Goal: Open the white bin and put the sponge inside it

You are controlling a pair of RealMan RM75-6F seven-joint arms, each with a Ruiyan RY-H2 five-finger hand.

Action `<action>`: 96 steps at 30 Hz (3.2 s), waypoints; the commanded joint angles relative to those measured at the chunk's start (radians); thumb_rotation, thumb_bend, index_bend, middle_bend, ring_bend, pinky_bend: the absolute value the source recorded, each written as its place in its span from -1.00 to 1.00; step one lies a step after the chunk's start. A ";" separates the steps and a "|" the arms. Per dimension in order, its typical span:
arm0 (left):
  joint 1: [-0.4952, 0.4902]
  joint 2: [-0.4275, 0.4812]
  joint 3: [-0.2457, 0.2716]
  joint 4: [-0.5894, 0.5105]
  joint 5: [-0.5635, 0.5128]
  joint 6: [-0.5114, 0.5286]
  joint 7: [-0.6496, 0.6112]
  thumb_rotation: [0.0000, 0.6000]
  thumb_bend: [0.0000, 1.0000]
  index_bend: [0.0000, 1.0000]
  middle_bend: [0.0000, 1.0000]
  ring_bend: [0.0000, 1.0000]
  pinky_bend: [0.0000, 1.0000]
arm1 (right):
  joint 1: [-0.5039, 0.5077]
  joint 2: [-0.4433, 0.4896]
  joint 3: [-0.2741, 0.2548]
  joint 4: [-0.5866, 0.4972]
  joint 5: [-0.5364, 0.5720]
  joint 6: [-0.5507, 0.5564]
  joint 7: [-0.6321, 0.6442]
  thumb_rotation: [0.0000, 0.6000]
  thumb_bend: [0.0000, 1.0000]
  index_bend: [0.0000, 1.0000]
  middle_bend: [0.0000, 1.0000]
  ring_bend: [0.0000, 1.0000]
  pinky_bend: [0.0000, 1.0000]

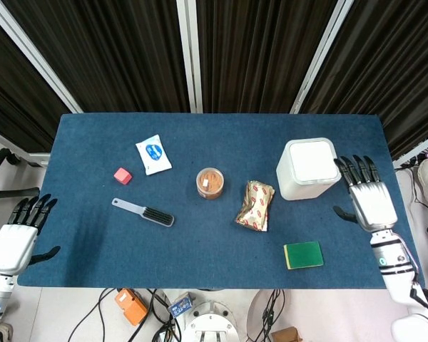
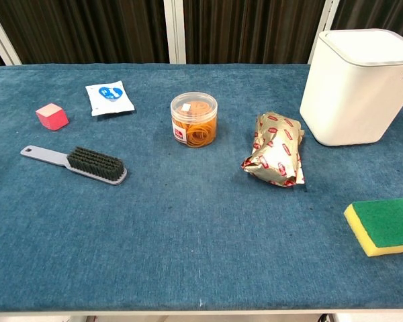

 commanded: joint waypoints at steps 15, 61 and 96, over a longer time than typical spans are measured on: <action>-0.005 -0.001 -0.001 -0.002 -0.004 -0.007 0.004 1.00 -0.81 -1.00 -1.00 -1.00 -0.99 | 0.100 -0.044 -0.042 0.084 0.032 -0.134 0.162 1.00 -0.39 -0.95 -0.27 -0.91 -1.00; -0.009 -0.011 0.001 -0.006 -0.009 -0.014 0.031 1.00 -0.81 -1.00 -1.00 -1.00 -0.99 | -0.018 -0.073 -0.367 0.198 -0.319 -0.092 0.218 1.00 -0.39 -1.00 -0.79 -1.00 -1.00; -0.013 -0.012 0.001 -0.006 -0.010 -0.017 0.031 1.00 -0.81 -1.00 -1.00 -1.00 -0.99 | 0.072 0.039 0.018 -0.021 0.009 0.084 0.115 1.00 -0.29 0.32 0.07 -0.10 -0.15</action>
